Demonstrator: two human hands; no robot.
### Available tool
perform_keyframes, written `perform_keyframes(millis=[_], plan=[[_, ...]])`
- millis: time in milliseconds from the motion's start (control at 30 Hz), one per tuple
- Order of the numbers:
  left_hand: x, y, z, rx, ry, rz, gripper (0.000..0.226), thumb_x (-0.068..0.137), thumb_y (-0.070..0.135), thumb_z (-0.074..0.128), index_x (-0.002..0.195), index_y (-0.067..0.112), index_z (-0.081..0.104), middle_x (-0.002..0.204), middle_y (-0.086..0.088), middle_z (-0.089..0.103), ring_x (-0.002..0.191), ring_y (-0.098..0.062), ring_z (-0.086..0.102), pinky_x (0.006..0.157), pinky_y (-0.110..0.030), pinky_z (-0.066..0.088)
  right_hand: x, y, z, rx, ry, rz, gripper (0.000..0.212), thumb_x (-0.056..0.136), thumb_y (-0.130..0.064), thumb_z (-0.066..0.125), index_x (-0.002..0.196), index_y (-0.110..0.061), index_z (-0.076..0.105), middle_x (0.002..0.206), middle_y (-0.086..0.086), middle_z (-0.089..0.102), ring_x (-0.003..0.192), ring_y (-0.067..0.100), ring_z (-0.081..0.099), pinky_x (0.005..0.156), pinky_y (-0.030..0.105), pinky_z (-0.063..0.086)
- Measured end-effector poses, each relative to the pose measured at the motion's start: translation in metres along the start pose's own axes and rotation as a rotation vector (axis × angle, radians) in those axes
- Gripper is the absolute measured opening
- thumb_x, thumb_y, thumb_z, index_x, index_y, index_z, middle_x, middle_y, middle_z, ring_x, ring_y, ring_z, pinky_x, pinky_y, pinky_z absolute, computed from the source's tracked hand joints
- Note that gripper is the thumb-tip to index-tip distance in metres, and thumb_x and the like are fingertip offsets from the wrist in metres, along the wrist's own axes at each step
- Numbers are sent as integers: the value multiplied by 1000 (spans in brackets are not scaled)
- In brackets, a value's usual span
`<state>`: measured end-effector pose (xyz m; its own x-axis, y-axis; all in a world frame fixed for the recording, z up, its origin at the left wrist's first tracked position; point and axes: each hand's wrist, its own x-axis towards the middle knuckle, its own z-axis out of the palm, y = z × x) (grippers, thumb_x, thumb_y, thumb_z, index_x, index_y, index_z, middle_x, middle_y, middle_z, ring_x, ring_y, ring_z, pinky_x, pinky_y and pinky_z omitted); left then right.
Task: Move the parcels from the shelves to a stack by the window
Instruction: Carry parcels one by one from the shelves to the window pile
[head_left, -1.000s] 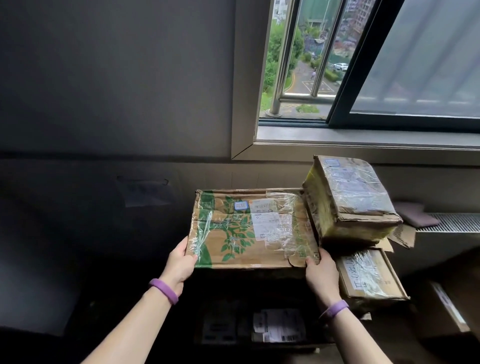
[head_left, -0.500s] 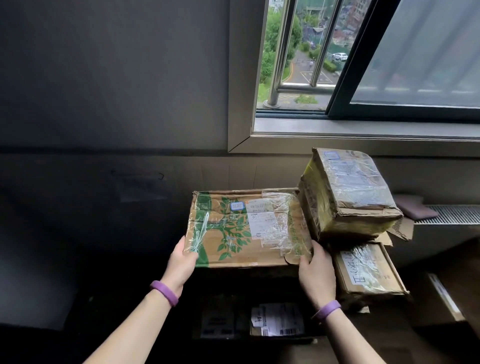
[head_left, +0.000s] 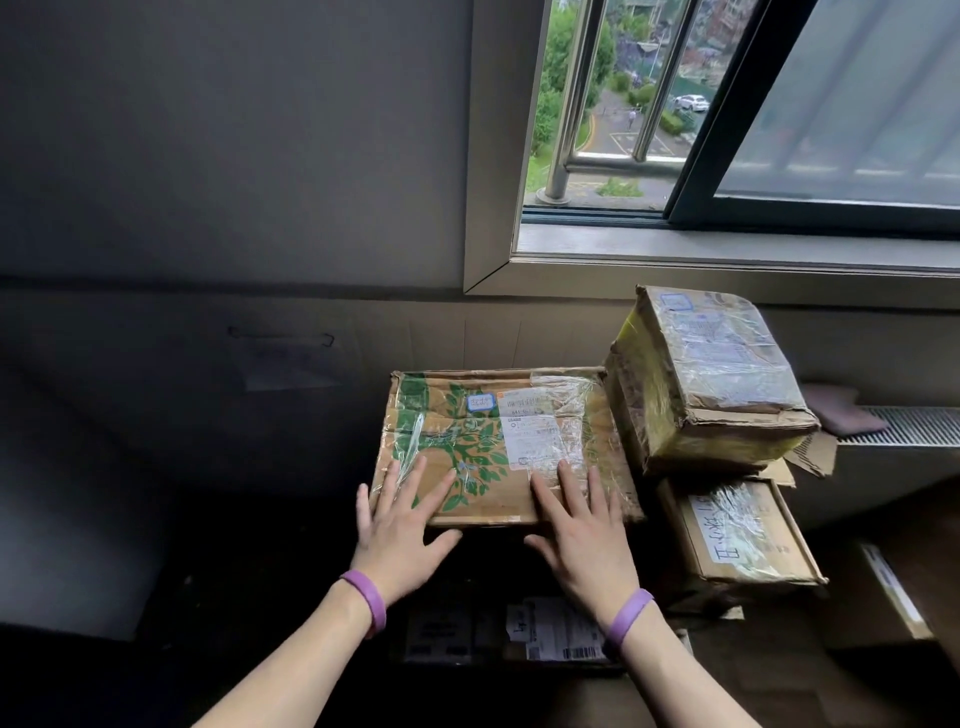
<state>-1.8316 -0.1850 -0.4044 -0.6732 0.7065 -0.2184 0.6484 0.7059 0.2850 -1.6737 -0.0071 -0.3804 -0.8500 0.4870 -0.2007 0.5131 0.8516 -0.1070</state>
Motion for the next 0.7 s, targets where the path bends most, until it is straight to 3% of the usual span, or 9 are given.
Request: perform_keyframes(millis=[233, 433, 533, 700], plan=[[0, 0, -2, 9, -25, 5, 71, 91, 64, 41, 148, 57, -1, 160, 14, -23, 137, -9, -37, 114, -49, -21, 2, 4, 11, -22, -5, 19, 71, 100, -56, 36, 158, -38, -2, 168, 3, -6, 153, 39, -8, 121, 54, 4], [-3, 11, -4, 14, 9, 19, 74, 86, 76, 29, 148, 56, -5, 153, 14, -31, 138, -15, -42, 97, -42, -43, 1, 5, 16, -26, 16, 23, 74, 100, -55, 39, 158, -37, -3, 168, 4, -8, 153, 39, -11, 121, 54, 3], [-12, 24, 2, 7, 8, 86, 76, 88, 72, 33, 147, 55, -10, 153, 12, -37, 137, -15, -45, 103, -44, -37, 0, 7, 11, -11, 8, 5, 76, 99, -54, 41, 158, -35, -2, 168, 5, -7, 153, 39, -9, 121, 54, 4], [-33, 59, 12, -62, 17, 79, 79, 90, 67, 38, 141, 55, -21, 160, 8, -28, 142, -17, -36, 113, -46, -25, -16, 14, -1, 69, 17, -86, 81, 98, -59, 42, 157, -35, -9, 168, 6, -10, 153, 36, -15, 122, 51, 0]])
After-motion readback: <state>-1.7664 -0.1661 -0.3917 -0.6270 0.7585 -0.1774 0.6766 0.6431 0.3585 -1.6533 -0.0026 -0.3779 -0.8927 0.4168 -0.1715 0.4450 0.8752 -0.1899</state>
